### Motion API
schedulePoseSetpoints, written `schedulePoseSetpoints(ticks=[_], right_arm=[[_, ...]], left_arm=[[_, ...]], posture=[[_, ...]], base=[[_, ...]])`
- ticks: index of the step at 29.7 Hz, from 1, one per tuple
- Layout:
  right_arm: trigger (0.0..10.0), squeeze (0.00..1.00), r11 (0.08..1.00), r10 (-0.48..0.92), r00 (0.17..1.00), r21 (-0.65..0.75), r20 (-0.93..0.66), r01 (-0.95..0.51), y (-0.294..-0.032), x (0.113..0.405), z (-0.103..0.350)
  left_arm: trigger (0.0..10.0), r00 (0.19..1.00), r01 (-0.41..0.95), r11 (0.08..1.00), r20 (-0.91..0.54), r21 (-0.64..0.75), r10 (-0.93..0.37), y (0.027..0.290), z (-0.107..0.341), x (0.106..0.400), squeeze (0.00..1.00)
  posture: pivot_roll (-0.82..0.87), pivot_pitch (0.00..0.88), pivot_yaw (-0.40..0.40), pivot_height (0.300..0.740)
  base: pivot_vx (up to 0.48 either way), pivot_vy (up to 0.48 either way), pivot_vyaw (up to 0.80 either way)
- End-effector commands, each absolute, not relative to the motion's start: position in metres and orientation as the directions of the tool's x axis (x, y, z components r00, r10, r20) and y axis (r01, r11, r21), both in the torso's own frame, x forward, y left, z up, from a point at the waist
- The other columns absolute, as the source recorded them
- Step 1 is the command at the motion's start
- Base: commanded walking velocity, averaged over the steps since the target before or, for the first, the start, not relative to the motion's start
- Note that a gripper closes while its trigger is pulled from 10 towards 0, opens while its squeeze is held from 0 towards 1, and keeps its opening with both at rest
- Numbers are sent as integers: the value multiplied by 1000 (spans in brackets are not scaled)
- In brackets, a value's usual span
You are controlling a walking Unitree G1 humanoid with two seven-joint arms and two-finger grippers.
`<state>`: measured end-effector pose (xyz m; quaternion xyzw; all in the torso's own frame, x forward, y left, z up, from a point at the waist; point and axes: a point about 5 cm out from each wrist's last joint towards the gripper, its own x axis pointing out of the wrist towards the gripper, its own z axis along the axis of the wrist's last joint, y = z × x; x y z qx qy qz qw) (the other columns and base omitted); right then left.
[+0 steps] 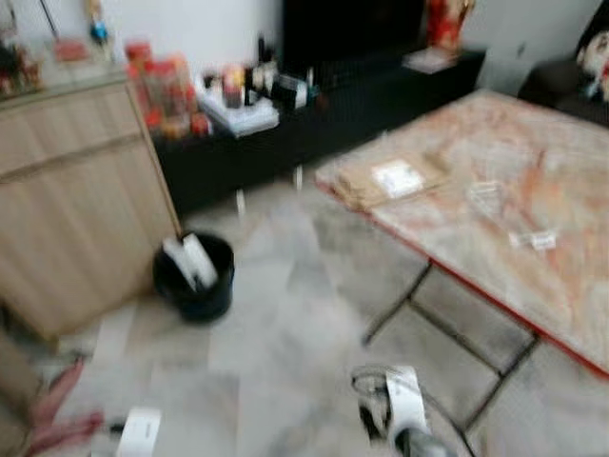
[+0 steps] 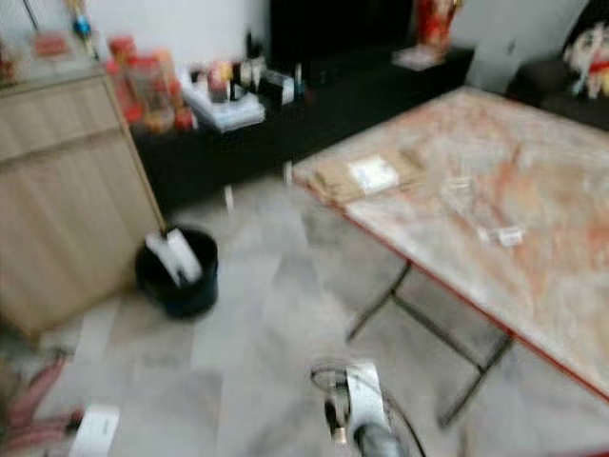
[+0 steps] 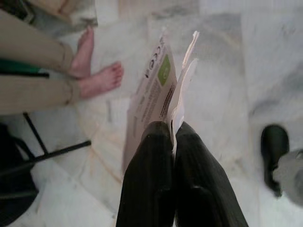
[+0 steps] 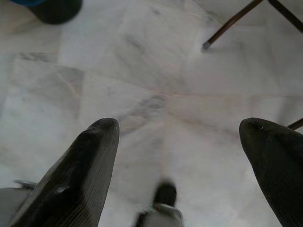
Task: Picking trash to rubbish bin
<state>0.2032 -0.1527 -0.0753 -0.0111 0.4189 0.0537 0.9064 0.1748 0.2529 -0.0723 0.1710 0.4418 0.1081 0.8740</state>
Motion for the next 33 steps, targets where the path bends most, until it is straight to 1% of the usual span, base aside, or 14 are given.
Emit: schedulePoseSetpoints(ticks=[1,10,11,17,20,26,29,33], right_arm=[[10000,0,993,77,644,4,-761,-114,-156,204,-75],[10000,0,994,75,640,9,-764,-106,-156,202,-76],[10000,0,995,71,637,10,-767,-98,-157,201,-77],[10000,0,998,55,629,24,-775,-58,-157,199,-78],[10000,0,997,62,630,24,-774,-70,-156,200,-77],[10000,0,996,65,628,11,-776,-90,-154,199,-78],[10000,0,996,77,630,37,-773,-76,-153,199,-78],[10000,0,996,77,638,37,-766,-76,-153,201,-77]], left_arm=[[10000,551,-36,921,-761,387,341,251,-79,163,0],[10000,549,-34,921,-763,388,342,251,-79,162,0],[10000,554,-30,921,-761,387,338,250,-78,164,0],[10000,568,-23,921,-753,388,332,249,-76,171,0],[10000,570,-25,921,-751,389,333,250,-75,171,0],[10000,558,-33,921,-757,389,340,251,-77,165,0],[10000,553,-24,921,-762,389,336,250,-79,163,0],[10000,554,-21,921,-762,390,335,251,-78,164,0]], posture=[[126,29,-6,740],[122,46,-2,740],[118,62,3,740],[127,73,4,740],[137,81,5,740],[134,86,1,740],[132,89,3,740],[129,91,7,740]], base=[[356,0,800],[360,0,771],[360,0,0],[359,0,0],[361,0,0],[356,0,0],[360,0,0],[358,0,0]])
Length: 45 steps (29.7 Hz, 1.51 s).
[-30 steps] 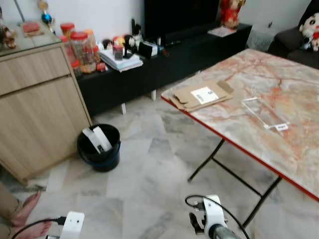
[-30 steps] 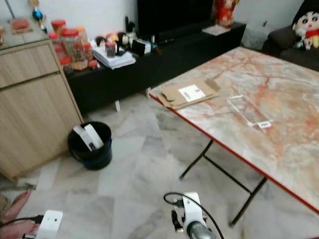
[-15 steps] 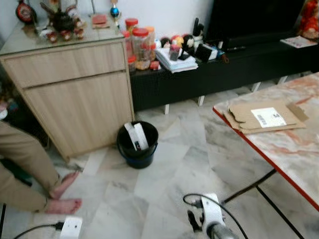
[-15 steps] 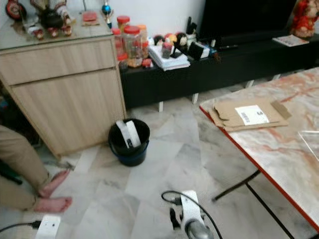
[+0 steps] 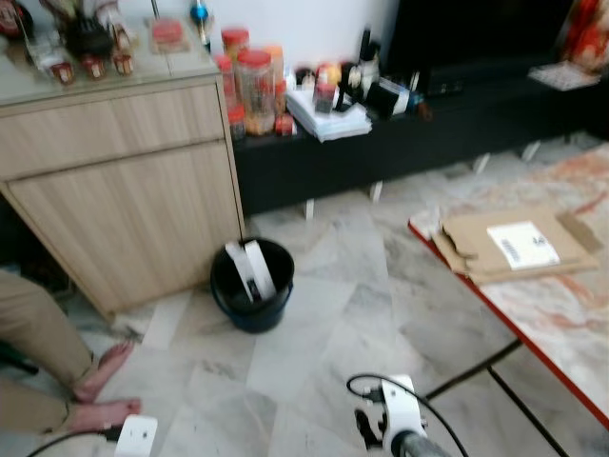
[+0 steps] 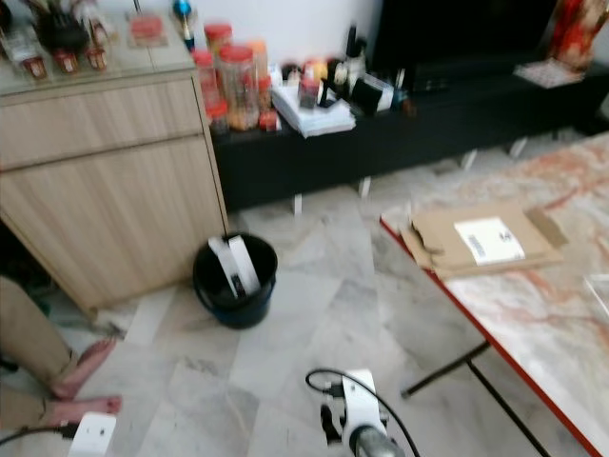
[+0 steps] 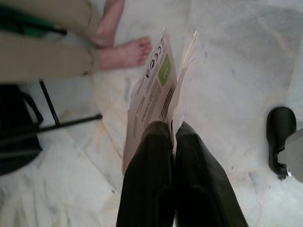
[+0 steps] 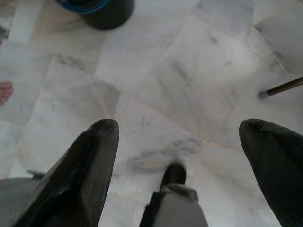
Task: Picking trash to rubbish bin
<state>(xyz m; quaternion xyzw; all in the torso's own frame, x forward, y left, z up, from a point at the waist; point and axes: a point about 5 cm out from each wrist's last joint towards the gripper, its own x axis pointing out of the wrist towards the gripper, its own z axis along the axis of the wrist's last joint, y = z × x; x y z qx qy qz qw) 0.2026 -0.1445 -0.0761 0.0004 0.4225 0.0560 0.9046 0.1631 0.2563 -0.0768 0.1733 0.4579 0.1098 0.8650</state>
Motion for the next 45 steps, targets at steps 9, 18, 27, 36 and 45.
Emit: schedulePoseSetpoints(ticks=[9,18,27,36,45], right_arm=[[10000,0,990,93,626,4,-775,-143,-149,198,-78],[10000,0,991,89,636,2,-767,-135,-148,201,-77],[10000,0,993,88,627,20,-774,-114,-147,199,-78],[10000,0,994,89,633,26,-769,-108,-148,199,-78],[10000,0,992,95,619,23,-779,-123,-148,196,-80]], left_arm=[[10000,561,-22,920,-757,392,336,253,-76,168,0],[10000,562,-17,920,-757,391,332,252,-76,169,0],[10000,560,-15,920,-758,393,333,253,-76,168,0],[10000,561,-14,919,-758,394,334,253,-76,167,0],[10000,566,-19,920,-754,392,333,252,-75,170,0]], posture=[[134,88,7,740],[138,86,12,740],[142,89,11,740],[142,90,13,740],[139,81,13,740]], base=[[356,0,378],[358,0,92],[357,0,533],[355,0,0],[356,0,0]])
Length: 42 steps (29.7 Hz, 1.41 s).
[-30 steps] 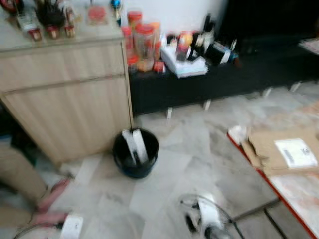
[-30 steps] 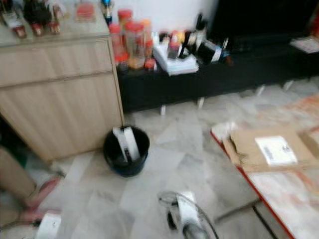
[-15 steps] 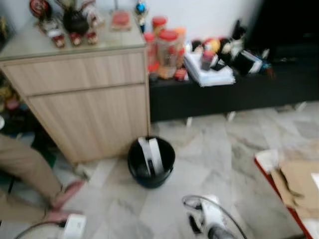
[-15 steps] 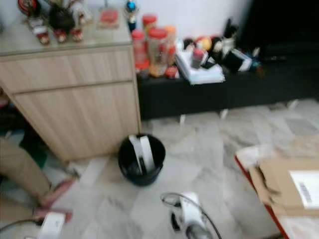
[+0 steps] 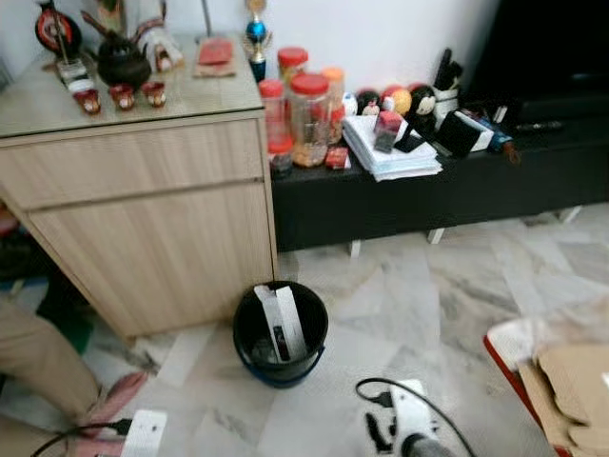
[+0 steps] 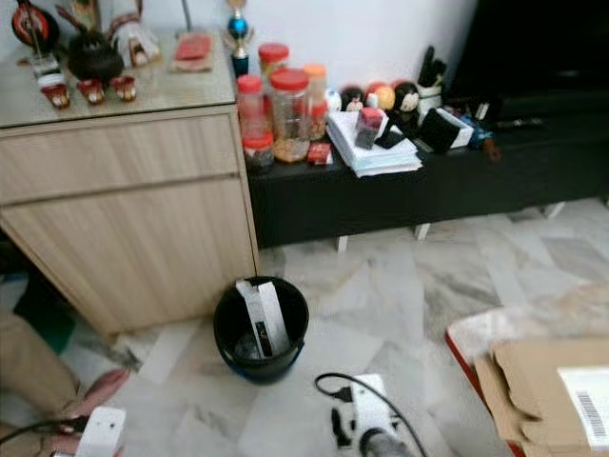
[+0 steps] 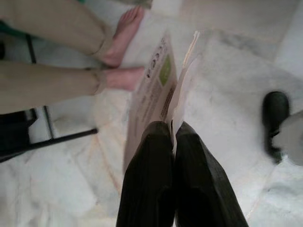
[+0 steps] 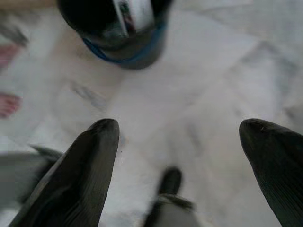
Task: Picking trash to rubbish bin
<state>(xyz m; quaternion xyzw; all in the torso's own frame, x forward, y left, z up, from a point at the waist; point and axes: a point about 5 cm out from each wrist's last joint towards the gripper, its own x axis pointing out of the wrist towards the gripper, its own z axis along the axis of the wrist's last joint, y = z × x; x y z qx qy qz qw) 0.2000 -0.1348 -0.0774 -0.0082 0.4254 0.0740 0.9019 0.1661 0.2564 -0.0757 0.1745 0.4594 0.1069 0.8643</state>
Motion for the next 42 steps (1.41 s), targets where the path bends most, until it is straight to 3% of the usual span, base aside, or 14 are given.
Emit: schedulePoseSetpoints(ticks=[1,12,42], right_arm=[[10000,0,992,95,620,22,-779,-124,-148,196,-79],[10000,0,983,113,607,-2,-787,-185,-146,195,-80],[10000,0,987,113,605,19,-788,-160,-146,194,-81]], left_arm=[[10000,566,-19,920,-754,392,333,252,-75,170,0],[10000,566,-20,921,-755,389,331,251,-76,170,0],[10000,574,-20,922,-751,387,327,249,-75,172,0]], posture=[[137,77,13,740],[145,63,5,740],[144,90,4,740]], base=[[360,0,0],[355,0,198],[355,0,14]])
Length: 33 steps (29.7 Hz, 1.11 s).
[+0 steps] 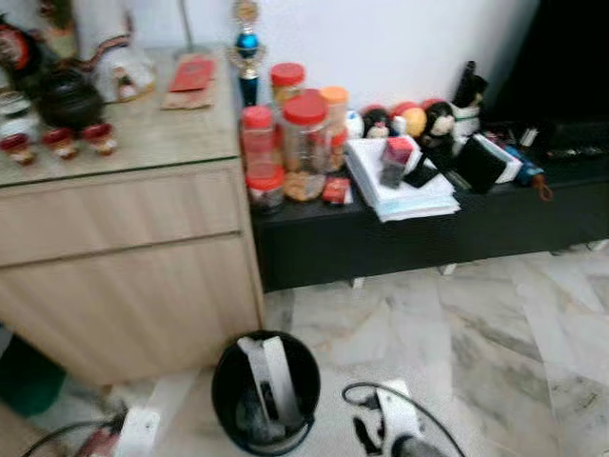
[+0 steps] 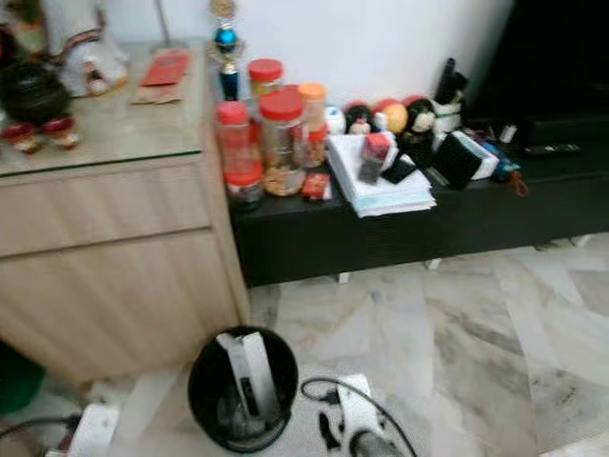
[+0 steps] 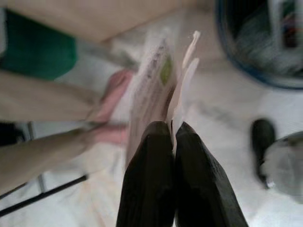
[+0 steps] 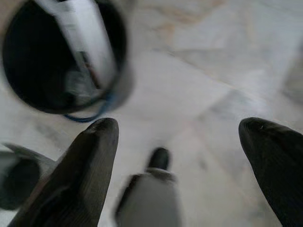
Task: Picking trash to rubbish bin
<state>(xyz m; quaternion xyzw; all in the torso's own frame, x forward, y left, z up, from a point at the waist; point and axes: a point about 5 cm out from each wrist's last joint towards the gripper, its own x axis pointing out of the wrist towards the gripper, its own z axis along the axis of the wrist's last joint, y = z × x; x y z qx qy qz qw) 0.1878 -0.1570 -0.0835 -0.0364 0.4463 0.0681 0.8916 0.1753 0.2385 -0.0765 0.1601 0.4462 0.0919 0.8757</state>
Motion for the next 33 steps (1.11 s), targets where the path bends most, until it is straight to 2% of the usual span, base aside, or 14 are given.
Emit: schedulePoseSetpoints(ticks=[1,6,11,14,15,17,20,22,24,33], right_arm=[[10000,0,987,114,604,19,-789,-162,-146,194,-81],[10000,0,986,123,612,26,-781,-166,-143,197,-79],[10000,0,981,149,633,30,-760,-194,-139,208,-73],[10000,0,980,150,633,30,-760,-196,-139,208,-73],[10000,0,976,160,629,28,-761,-215,-137,209,-72],[10000,0,962,236,657,75,-716,-264,-127,228,-60],[10000,0,939,322,659,139,-680,-316,-118,241,-50],[10000,0,923,364,648,165,-669,-348,-113,246,-46],[10000,0,892,431,631,199,-645,-407,-104,253,-39],[10000,0,869,477,623,227,-620,-440,-98,257,-35]], left_arm=[[10000,575,-21,922,-750,387,327,249,-75,173,0],[10000,608,-22,915,-721,403,333,251,-69,182,0],[10000,690,16,946,-688,322,223,239,-56,211,0],[10000,691,21,947,-689,320,217,238,-56,212,0],[10000,707,27,957,-682,289,186,234,-54,218,0],[10000,806,99,966,-589,237,62,210,-33,253,0],[10000,845,151,969,-535,196,-23,191,-20,272,0],[10000,842,169,978,-533,120,-80,181,-17,278,0],[10000,848,230,965,-513,125,-135,169,-11,285,0],[10000,836,223,973,-525,55,-162,164,-13,284,0]], posture=[[145,89,5,740],[144,80,8,740],[149,67,3,740],[149,67,3,740],[148,64,3,740],[143,48,-3,740],[143,47,-3,740],[135,48,-8,740],[128,62,-18,740],[128,75,-22,740]], base=[[352,0,0],[340,0,0],[0,0,0],[0,0,0],[0,0,0],[0,0,0],[0,0,0],[0,0,0],[0,0,0],[0,0,0]])
